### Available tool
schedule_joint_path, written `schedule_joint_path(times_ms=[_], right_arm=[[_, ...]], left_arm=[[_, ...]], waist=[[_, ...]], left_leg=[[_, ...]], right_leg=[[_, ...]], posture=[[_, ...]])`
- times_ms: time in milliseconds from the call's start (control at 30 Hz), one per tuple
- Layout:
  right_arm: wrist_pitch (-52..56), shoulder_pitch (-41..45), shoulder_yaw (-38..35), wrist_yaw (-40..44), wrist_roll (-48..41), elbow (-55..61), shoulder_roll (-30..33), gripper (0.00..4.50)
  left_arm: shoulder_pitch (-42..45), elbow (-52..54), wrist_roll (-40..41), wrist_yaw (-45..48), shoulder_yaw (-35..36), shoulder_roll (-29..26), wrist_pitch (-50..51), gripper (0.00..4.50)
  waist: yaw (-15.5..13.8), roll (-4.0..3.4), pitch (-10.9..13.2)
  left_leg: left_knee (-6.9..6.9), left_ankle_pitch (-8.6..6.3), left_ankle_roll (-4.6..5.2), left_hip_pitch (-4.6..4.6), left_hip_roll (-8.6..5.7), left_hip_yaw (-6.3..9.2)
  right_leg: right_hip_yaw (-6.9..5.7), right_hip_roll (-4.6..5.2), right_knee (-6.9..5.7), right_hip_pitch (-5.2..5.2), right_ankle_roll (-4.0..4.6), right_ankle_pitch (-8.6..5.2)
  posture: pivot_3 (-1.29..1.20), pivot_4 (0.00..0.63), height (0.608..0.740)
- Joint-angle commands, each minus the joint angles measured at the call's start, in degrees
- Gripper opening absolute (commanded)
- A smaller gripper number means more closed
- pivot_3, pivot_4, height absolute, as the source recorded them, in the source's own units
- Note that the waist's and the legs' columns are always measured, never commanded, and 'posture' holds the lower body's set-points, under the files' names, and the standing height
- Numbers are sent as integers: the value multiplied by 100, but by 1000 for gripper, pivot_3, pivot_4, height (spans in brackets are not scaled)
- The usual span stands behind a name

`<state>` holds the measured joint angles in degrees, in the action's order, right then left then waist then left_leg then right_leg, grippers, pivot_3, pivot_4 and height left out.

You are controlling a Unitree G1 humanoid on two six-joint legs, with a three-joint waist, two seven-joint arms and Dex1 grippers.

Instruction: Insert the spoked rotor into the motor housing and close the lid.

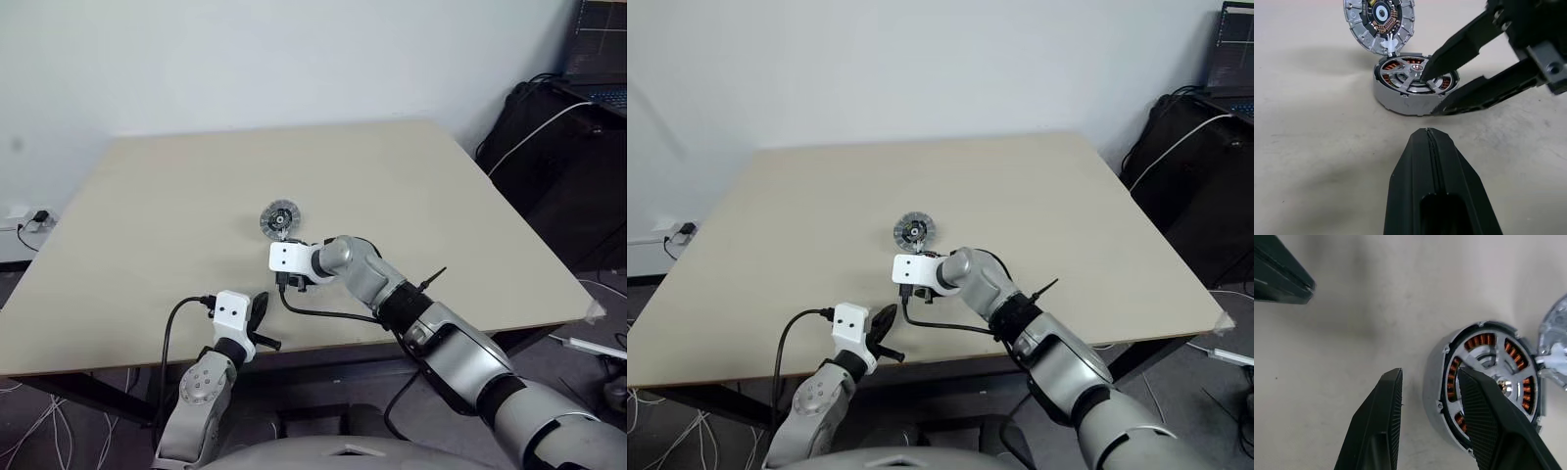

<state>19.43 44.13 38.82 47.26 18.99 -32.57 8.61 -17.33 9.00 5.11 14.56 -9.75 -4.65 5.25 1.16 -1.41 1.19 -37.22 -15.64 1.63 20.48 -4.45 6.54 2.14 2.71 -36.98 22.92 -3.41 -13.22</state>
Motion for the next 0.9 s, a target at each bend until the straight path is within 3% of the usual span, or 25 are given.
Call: schedule_joint_path(times_ms=[33,300,400,533,567,900], right_arm=[[-181,262,-96,-42,91,-245,-92,1917],[-295,471,-169,-169,209,-954,-236,1917],[-309,503,-233,-246,221,-1099,-274,1334],[-334,515,-286,-294,227,-1185,-304,95],[-330,511,-305,-305,221,-1191,-311,11],[107,95,-586,-404,77,-548,-267,2]], left_arm=[[41,28,-28,-28,-13,25,-162,0],[36,6,-16,-49,-26,41,-206,0],[26,5,-16,-54,-38,49,-217,0],[30,-14,-19,-59,-59,63,-228,0],[31,-15,-18,-58,-60,63,-229,0],[25,-31,-1,-60,-65,65,-237,0]], waist=[[-1,0,0],[6,-1,0],[5,-1,-1],[12,0,-2],[12,-1,-1],[-1,0,-1]], left_leg=[[0,0,0,0,0,0],[1,1,-2,0,0,0],[1,2,-3,0,0,0],[0,5,-9,-3,1,1],[0,7,-11,-3,1,2],[1,19,-20,-3,1,12]], right_leg=[[0,0,0,0,0,0],[0,0,-1,1,2,1],[0,0,-2,1,3,2],[0,-2,-5,-1,8,6],[-1,-3,-5,-1,9,8],[-3,-8,-12,0,14,13]], posture=[[0,0,740],[0,0,740],[0,0,740],[0,0,740],[0,0,740],[0,0,740]])
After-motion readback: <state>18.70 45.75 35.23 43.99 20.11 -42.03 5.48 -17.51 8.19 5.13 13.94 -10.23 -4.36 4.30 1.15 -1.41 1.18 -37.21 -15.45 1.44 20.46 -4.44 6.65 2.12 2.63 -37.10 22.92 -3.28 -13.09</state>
